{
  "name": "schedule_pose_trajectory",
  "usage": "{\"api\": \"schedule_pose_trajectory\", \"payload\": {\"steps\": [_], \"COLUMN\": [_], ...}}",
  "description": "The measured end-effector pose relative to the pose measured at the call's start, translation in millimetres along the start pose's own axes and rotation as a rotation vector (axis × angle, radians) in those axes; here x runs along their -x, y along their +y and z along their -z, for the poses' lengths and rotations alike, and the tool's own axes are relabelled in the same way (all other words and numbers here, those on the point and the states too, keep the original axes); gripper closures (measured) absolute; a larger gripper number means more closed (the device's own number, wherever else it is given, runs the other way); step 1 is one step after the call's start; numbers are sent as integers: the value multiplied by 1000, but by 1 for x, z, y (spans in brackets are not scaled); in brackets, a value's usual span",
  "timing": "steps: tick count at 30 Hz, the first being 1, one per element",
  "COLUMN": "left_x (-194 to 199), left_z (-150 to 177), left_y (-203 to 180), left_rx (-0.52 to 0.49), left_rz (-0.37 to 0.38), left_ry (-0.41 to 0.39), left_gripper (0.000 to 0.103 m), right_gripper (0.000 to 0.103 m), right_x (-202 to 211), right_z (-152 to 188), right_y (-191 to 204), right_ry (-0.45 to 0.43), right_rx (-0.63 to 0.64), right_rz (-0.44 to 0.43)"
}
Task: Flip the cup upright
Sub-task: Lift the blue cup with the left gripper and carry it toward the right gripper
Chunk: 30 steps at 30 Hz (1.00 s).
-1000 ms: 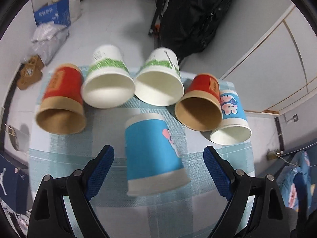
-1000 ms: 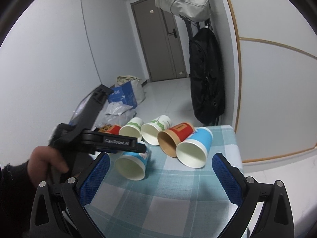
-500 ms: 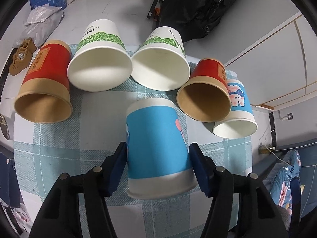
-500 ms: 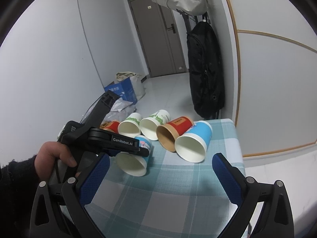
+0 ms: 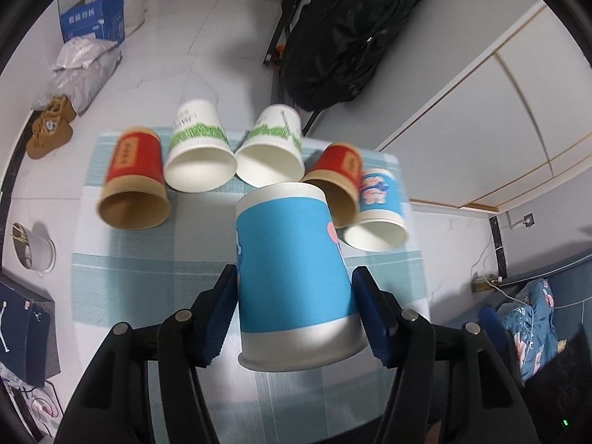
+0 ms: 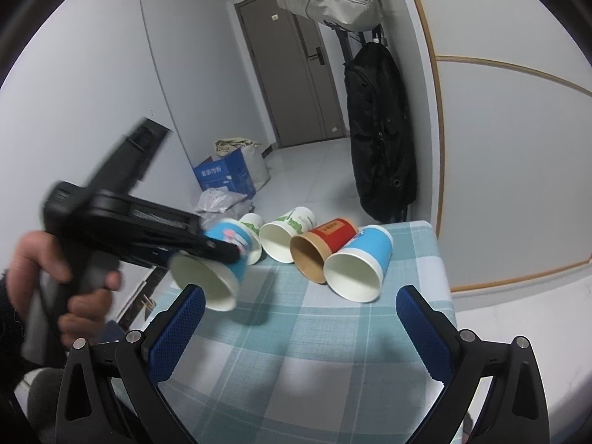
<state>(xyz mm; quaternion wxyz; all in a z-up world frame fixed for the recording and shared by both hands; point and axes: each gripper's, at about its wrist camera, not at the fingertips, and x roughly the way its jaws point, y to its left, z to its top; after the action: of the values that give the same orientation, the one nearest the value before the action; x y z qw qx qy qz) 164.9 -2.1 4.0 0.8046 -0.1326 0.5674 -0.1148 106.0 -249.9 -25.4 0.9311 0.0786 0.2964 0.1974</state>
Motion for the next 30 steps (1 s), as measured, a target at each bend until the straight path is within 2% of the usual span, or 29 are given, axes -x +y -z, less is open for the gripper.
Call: {"api": "schedule_pose_trajectory", "payload": {"steps": [8,13,22,30], "left_x": [45,52,29,-18], "left_z": [35,65,112,118], "left_y": [-16,-10,21,40], "left_rx": [-15,18,105,166], "left_rz": [-8,4,7,12], "left_ry": [-86,-127,-100,-93], "left_gripper": [46,46,46,46], "right_gripper": [0,0,0,0], "right_x": [11,18,34,35], "right_z": [10,20,31,43], "right_y": [2,12,25,30], "right_ry": [-4,3,-12,10], "right_rx": [4,40,93,138], "right_rz": [1,-14,-9,10]}}
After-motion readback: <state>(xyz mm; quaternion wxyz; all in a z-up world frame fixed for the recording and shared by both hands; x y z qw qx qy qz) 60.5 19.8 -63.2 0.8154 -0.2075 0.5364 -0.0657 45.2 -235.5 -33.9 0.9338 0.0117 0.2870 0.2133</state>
